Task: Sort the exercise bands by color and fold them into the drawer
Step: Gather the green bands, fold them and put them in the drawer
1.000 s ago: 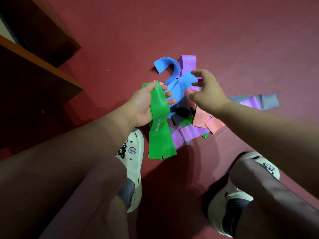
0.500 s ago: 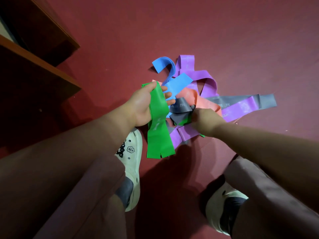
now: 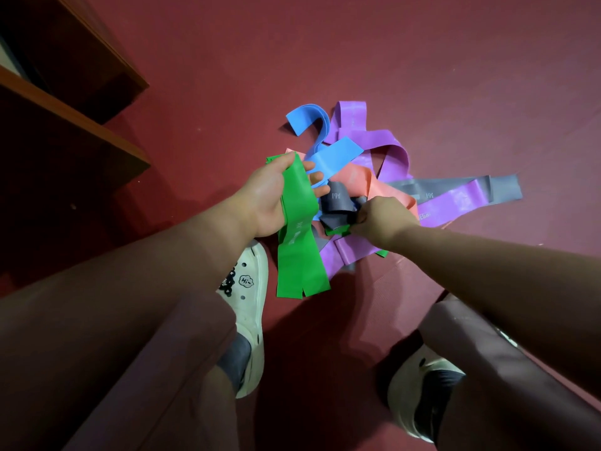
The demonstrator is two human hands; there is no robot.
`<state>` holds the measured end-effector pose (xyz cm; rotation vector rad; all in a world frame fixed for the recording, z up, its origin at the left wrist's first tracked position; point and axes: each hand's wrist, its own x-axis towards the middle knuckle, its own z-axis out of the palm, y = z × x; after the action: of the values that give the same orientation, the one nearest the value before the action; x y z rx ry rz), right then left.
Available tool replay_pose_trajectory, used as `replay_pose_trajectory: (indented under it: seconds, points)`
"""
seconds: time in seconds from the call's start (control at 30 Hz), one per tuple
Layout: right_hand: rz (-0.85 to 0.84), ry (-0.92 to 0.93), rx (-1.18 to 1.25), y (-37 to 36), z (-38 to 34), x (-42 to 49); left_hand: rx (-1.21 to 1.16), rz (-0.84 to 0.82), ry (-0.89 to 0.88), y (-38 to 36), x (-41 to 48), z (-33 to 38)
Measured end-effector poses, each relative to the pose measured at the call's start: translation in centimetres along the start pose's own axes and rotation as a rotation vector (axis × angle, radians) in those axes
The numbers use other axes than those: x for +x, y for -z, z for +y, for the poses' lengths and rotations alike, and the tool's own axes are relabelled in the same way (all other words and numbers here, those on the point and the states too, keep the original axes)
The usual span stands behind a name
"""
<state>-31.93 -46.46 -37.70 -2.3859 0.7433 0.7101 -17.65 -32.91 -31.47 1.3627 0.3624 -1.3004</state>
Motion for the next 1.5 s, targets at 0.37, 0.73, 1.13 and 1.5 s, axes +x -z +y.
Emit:
replay_pose_trajectory:
  seconds: [0.37,0.73,1.13,1.5]
  points:
    - [0.136,0.041,0.404,1.1,-0.9,-1.6,-0.030,0.011,0.000,0.2,0.1,0.1]
    - [0.273,0.047,0.975,5.1,-4.1,-1.4,-0.037,0.025,-0.034,0.5,0.6,0.2]
    - [0.336,0.184,1.019,7.1,-6.1,-2.6,-0.088,0.037,-0.077,0.8,1.4,0.0]
    - [0.264,-0.048,1.060,7.3,-6.3,-1.7,-0.085,0.069,-0.092,1.1,1.8,0.1]
